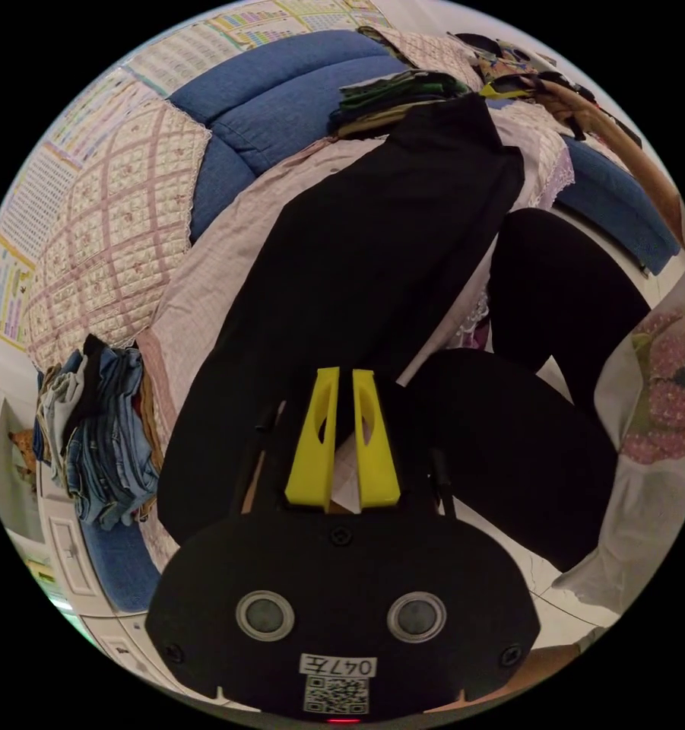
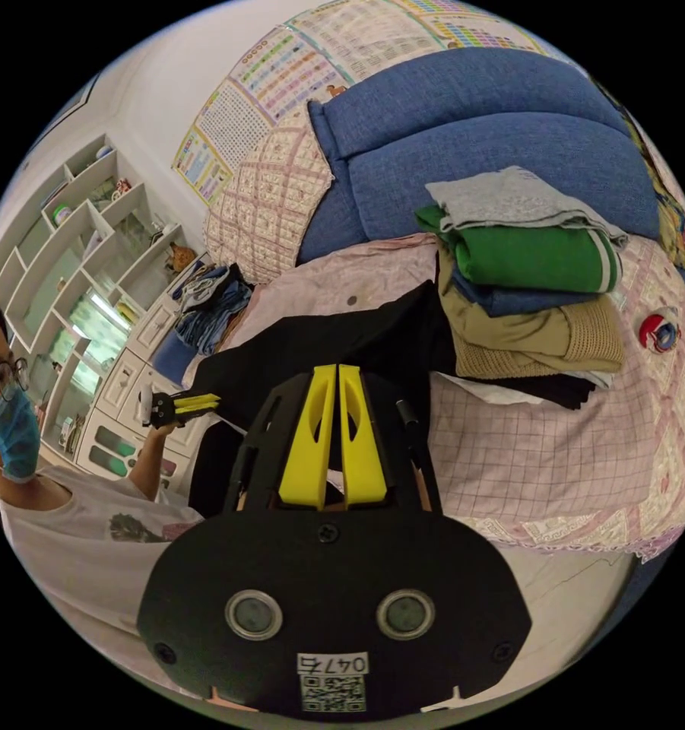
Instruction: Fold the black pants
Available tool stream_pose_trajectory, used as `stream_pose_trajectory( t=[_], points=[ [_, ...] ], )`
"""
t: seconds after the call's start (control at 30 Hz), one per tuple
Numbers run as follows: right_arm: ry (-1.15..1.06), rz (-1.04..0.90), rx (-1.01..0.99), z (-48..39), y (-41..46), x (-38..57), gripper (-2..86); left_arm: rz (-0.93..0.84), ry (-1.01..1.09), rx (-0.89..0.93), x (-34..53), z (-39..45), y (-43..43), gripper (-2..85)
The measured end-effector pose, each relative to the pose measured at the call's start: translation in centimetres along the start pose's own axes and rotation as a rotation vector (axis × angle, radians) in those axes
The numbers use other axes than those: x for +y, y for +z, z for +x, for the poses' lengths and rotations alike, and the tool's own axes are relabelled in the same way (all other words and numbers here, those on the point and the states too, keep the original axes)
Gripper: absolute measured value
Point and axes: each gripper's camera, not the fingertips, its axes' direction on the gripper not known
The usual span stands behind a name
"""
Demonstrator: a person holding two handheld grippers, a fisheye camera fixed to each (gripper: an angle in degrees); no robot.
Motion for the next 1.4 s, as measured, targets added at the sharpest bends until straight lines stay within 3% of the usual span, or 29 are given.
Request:
stream_pose_trajectory(
  t=[0.23,0.37,0.47,0.87,1.07,1.27,1.4],
  points=[
    [-0.002,0.004,0.043,0.6,-0.3,0.8,-1.2,0.069,0.019,-0.050,2.5,-0.7,2.2,-0.6],
    [0.039,-0.108,0.134,2.7,1.5,2.8,-1.2,0.017,0.063,0.054,3.8,-0.4,6.8,-0.7],
    [0.124,-0.148,0.080,5.3,3.1,4.8,-1.2,-0.045,0.109,0.059,4.3,0.9,11.0,-0.7],
    [0.190,-0.045,-0.041,6.5,0.5,8.2,-1.2,-0.044,0.071,0.105,5.8,-3.1,16.9,-0.7],
    [0.223,-0.091,-0.016,6.7,-0.5,9.5,-0.7,-0.078,0.093,0.113,5.7,-4.9,19.4,-0.6],
    [0.337,0.051,-0.104,6.7,-4.4,11.8,9.2,-0.043,0.027,0.133,6.0,-8.2,20.4,0.3],
    [0.423,0.078,-0.118,6.6,-5.8,13.0,9.5,-0.023,0.003,0.180,6.3,-10.6,20.3,3.7]
  ],
)
